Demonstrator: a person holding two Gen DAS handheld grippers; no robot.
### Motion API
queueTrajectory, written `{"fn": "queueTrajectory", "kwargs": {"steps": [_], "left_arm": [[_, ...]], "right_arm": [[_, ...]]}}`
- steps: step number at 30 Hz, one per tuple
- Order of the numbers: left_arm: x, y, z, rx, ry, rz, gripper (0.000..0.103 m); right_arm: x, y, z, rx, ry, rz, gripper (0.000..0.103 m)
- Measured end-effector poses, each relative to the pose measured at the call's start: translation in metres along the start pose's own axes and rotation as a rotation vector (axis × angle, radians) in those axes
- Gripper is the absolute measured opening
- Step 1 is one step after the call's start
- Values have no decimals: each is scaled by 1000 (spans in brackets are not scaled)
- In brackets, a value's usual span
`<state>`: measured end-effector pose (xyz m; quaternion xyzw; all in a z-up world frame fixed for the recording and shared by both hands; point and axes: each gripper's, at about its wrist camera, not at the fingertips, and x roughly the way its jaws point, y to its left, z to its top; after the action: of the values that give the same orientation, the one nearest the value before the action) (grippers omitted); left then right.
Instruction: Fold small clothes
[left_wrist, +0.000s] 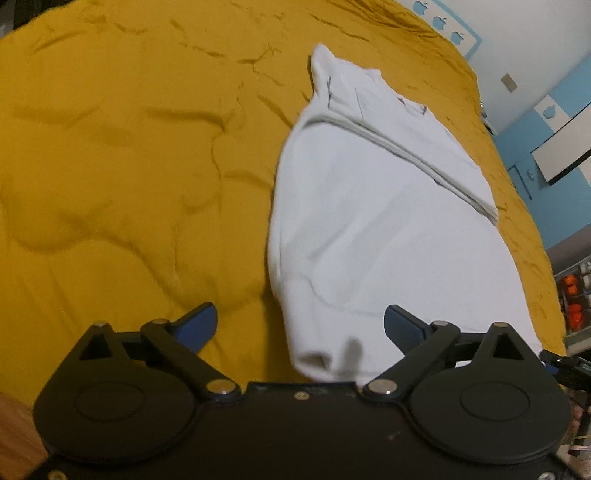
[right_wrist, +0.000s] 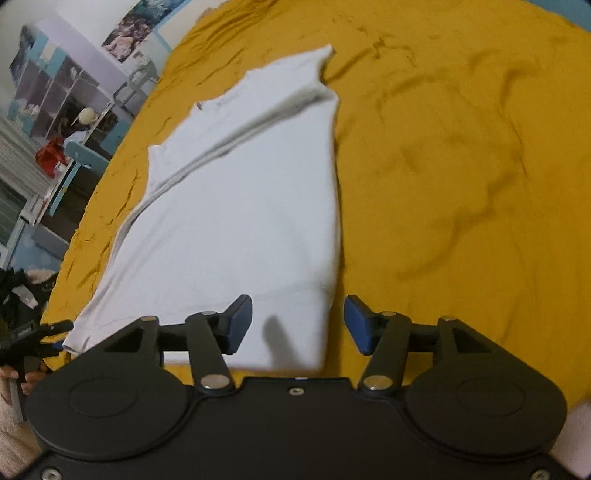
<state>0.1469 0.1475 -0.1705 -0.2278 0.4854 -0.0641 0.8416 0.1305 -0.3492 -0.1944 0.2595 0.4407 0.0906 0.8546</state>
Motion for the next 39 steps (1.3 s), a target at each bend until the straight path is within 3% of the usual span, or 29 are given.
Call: {"fn": "queueTrajectory", "kwargs": {"steps": [8, 11, 13, 14, 15, 16, 19, 21, 32, 39], "left_arm": [[10, -6, -6, 1, -14, 45, 99], [8, -10, -7, 4, -24, 90, 75], [6, -10, -6, 2, -23, 98, 36], [3, -9, -6, -1, -22, 81, 25], [1, -9, -6, -17, -17, 49, 6], [-1, -9, -6, -33, -11, 23, 3], [-2, -17, -5, -23, -25, 28, 2], [-2, -18, -3, -37, -31, 22, 1], [-11, -19, 22, -87, -50, -54, 1], [0, -33, 56, -46, -86, -75, 1]], "right_arm": [[11, 9, -4, -6, -11, 7, 58], [13, 13, -6, -26, -18, -1, 49], [12, 17, -8, -51, -24, -20, 37], [11, 17, -9, -53, -26, -21, 34], [10, 17, -10, -51, -29, -21, 28], [9, 18, -10, -44, -35, -20, 24], [4, 18, -11, -32, -51, -1, 12], [2, 16, -9, -16, -56, 19, 10], [-10, 11, 8, 89, -105, 127, 9], [-10, 24, 39, 91, -160, 148, 9]]}}
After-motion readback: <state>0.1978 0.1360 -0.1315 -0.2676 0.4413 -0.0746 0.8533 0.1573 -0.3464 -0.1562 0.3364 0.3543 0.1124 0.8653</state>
